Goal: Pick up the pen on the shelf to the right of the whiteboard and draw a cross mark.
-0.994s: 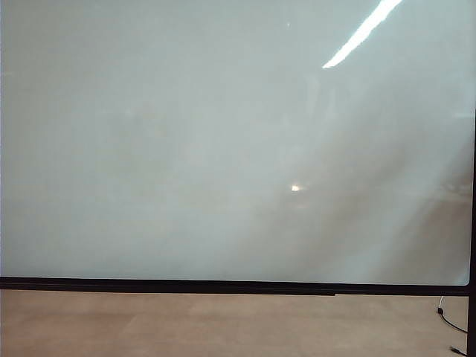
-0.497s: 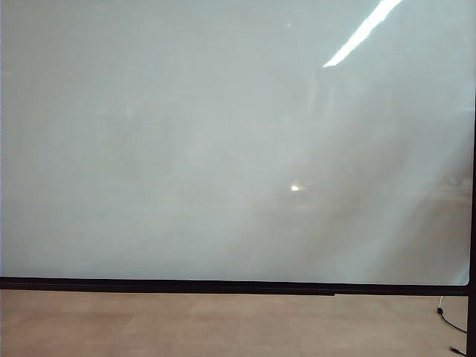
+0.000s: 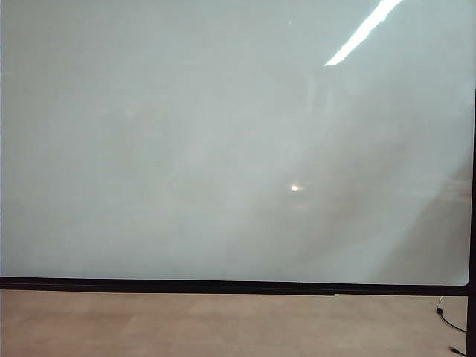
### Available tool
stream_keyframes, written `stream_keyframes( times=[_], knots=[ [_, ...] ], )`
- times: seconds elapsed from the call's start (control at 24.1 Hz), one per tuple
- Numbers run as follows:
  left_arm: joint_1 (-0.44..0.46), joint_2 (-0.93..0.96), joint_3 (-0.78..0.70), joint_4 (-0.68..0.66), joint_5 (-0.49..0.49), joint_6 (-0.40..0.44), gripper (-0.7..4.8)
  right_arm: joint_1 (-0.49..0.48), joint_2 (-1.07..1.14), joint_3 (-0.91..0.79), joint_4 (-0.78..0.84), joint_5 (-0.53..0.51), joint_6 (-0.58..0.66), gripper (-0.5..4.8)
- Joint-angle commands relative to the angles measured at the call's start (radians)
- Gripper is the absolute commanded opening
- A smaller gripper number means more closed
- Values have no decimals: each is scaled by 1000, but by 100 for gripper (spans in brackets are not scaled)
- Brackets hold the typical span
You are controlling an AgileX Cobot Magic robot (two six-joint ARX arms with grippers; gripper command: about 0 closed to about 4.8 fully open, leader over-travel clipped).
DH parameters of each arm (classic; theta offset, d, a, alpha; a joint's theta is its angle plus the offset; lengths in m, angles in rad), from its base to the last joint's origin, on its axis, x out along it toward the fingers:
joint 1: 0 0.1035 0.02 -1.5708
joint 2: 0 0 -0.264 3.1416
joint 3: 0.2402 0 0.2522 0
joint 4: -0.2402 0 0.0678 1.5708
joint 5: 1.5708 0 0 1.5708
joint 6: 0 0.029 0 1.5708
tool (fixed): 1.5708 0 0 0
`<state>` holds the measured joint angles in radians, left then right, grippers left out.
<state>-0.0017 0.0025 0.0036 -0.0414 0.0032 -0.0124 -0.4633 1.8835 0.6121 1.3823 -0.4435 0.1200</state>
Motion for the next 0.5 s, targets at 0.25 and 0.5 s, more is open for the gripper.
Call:
stream_keyframes(
  times=[0.25,0.5],
  knots=[
    [0,1,3,13,0,5,-4,47,-339,-270,16,286,12,-6],
    [0,1,3,13,0,5,-4,138,-630,-406,-136,343,128,-6]
  ],
)
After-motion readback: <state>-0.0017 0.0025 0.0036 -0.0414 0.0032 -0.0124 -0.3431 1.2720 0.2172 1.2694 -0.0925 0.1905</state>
